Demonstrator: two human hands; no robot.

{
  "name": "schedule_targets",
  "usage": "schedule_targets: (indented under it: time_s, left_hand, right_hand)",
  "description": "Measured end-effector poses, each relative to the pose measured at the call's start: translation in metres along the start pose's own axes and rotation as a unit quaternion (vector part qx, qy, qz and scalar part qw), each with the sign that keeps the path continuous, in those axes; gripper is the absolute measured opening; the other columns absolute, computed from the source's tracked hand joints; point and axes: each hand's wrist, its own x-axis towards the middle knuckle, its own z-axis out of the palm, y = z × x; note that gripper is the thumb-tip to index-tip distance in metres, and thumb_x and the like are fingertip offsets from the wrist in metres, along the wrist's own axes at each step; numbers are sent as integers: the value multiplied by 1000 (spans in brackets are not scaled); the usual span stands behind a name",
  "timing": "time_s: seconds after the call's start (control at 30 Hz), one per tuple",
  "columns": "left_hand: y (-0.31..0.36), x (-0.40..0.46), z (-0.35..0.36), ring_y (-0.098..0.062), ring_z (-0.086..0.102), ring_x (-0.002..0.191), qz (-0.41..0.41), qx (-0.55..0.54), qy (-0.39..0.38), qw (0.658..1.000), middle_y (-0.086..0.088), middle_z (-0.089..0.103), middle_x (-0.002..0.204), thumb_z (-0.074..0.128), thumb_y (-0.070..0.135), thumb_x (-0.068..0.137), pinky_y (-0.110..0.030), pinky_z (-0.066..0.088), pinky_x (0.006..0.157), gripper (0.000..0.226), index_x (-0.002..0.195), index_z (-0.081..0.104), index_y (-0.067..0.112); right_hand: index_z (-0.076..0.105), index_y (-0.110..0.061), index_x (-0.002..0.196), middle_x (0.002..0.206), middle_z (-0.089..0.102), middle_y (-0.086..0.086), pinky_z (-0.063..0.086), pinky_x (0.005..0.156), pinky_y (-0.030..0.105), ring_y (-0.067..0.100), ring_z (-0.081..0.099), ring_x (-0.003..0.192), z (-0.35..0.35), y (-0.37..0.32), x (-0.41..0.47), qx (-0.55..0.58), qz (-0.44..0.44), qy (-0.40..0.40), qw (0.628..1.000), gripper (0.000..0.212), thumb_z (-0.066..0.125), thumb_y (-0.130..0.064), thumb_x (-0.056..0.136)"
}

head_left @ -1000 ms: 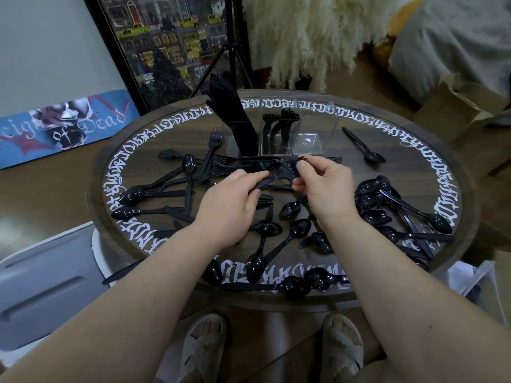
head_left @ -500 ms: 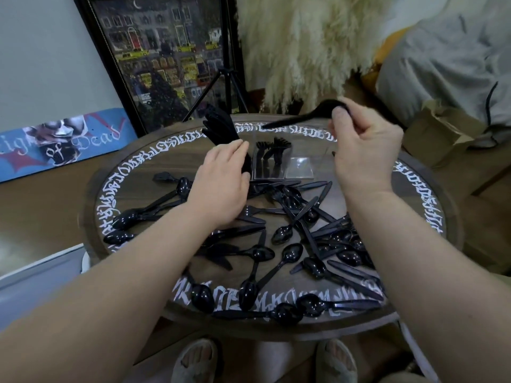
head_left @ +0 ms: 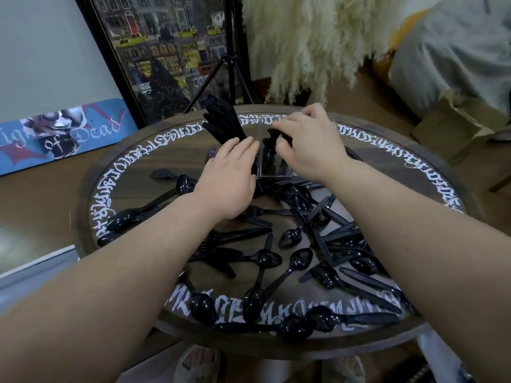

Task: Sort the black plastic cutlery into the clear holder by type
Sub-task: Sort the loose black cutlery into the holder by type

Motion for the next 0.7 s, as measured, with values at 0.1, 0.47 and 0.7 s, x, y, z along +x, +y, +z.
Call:
schedule_targets:
  time_s: [0.1,0.47,0.7]
  left_hand:
    - [2,-4,-1,-23,5,147,9,-17,12,1000,-3,13,160,44,19,96,-47,21,117,62,152,17,14]
    - [12,-56,24,-21,17,142,-79,-34,-37,996,5,32,152,50,36,94,-47,29,111,50,143,41,27]
    - [16,-71,35,-19,15,142,-103,-39,-105,988,10,27,153,46,35,97,-45,25,111,43,140,43,34]
  right_hand:
    - [51,-25,134,134,54,-7,30,97,42,26,32,122,-3,-1,-3,-5,8,-77,997,43,40,-27,93]
    - [65,-19,110,104,61,1,43,82,32,21,51,102,14,9,-82,37,126,-86,988,24,53,-34,95]
    - [62,-17,113,111,57,4,42,74,31,24,53,108,47,-7,-81,16,173,-151,973,37,58,-46,90]
